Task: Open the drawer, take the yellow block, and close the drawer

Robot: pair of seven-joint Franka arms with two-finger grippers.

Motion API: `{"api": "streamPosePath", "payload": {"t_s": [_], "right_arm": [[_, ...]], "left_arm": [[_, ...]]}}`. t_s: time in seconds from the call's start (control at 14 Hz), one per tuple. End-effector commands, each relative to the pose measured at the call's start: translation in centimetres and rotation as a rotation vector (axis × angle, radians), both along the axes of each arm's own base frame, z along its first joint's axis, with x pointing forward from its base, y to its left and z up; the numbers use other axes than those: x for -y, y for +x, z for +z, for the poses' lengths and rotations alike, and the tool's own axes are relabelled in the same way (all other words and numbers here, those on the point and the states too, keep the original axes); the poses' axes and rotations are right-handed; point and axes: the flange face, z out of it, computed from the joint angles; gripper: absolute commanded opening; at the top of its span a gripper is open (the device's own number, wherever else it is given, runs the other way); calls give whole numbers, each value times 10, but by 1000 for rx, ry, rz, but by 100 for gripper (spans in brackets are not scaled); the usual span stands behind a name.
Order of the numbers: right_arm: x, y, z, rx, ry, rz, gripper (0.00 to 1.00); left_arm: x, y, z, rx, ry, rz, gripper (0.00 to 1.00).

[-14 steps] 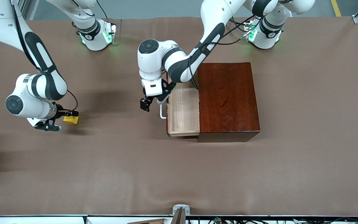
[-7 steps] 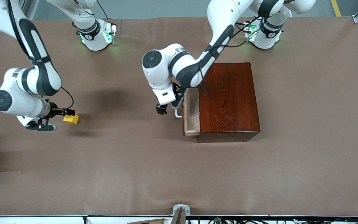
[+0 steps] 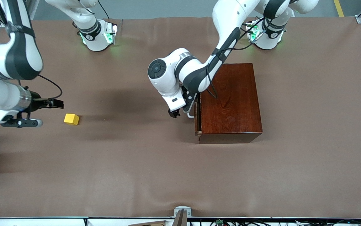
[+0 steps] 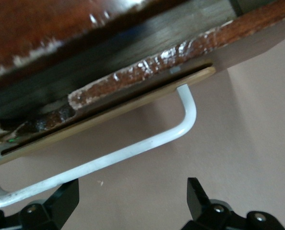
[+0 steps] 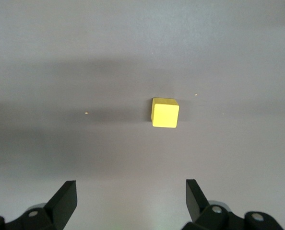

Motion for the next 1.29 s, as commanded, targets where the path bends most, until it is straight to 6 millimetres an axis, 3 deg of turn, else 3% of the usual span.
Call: {"api": "streamPosePath", "payload": {"t_s": [0.0,0.21,0.36,0.43,0.57,0.71,0.86,1.07,1.21], "right_arm": [[-3,8,44,14,-12,-3,100],[-15,4,109,28,-9,20,100],[-28,4,127,53,3,30,100],[-32,2,132,62,5,38,100],[-39,-18,166,107,2,55,100],[-42,-34,184,131,17,57,100],[-43,-48,193,149,32,57,100],[-44,-67,192,202,28,60,100],[-46,-76,188,227,26,64,100]], "left_arm": [[-23,-2,-5,-46,109,6,100],[-29,2,-2,-55,119,24,100],[-25,6,14,-33,90,4,100],[-26,10,52,3,47,-14,100],[-49,17,161,81,-44,-111,100],[-107,41,235,103,-91,-154,100],[-164,56,284,81,-107,-219,100],[-252,75,335,37,-106,-406,100],[-303,78,356,-10,-124,-517,100]]}}
